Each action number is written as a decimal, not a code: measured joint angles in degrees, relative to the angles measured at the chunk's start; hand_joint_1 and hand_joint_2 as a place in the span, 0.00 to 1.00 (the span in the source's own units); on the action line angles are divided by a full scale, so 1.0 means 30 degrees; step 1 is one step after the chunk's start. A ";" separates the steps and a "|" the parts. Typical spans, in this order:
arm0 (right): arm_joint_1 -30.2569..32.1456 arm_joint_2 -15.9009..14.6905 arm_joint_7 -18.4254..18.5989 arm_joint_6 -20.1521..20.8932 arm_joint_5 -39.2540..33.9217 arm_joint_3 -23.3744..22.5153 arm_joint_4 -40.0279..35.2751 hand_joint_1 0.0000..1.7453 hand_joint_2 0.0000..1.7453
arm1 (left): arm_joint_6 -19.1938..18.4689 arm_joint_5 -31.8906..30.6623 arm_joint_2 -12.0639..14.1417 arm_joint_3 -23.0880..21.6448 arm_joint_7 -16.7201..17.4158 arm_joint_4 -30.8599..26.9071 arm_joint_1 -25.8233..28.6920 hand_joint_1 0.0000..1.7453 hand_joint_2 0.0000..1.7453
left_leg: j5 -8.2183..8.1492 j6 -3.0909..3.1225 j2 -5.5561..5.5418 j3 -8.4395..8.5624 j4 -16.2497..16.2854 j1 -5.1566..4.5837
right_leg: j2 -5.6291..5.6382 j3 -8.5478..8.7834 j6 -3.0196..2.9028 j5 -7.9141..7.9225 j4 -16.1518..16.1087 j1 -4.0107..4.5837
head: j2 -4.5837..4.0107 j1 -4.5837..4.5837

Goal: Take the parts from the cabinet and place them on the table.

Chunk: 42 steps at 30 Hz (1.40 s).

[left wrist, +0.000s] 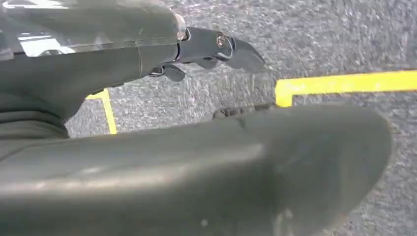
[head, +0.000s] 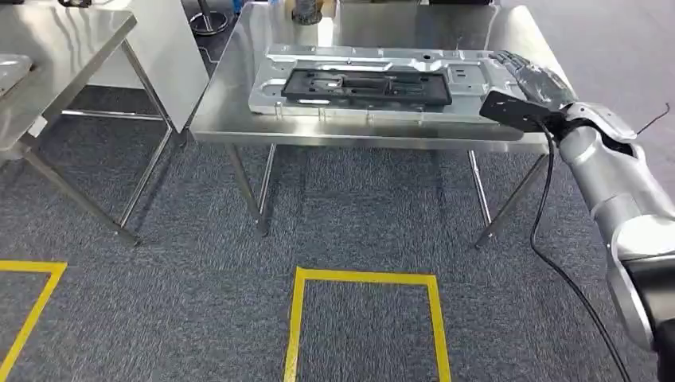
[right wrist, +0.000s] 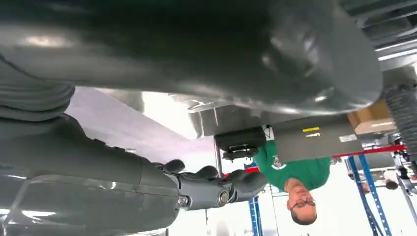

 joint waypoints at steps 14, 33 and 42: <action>0.0569 0.0015 -0.0007 -0.0802 0.0000 -0.0036 0.0598 0.00 0.00 | -0.0087 -0.0036 -0.0044 0.0007 0.0007 -0.0007 -0.0032 0.00 0.00 | 0.2725 -0.0757 0.0224 -0.3846 0.1273 0.0569 | 0.0161 0.2665 0.0557 -0.3855 0.0951 -0.0261 | 0.0000 -0.0007; 0.4648 -0.0270 -0.0917 -0.1886 -0.2091 -0.3058 0.0779 0.00 0.00 | 0.0094 -0.0430 0.0015 -0.0131 -0.0685 -0.0007 -0.0016 0.00 0.00 | -0.0094 0.0348 0.0049 -0.0135 0.0141 0.0366 | 0.0177 -0.0738 0.0311 -0.1850 0.1613 0.0113 | 0.0000 -0.0007; 0.8456 -0.0117 -0.1443 -0.2972 -0.3642 -0.5389 0.1762 0.00 0.00 | 0.0349 -0.0510 -0.0007 -0.0160 -0.0495 -0.0007 0.0233 0.00 0.00 | 0.0600 0.0002 0.0084 -0.2038 0.1138 0.0216 | 0.0093 0.1852 0.0497 -0.3117 0.0834 0.0006 | 0.0000 -0.0015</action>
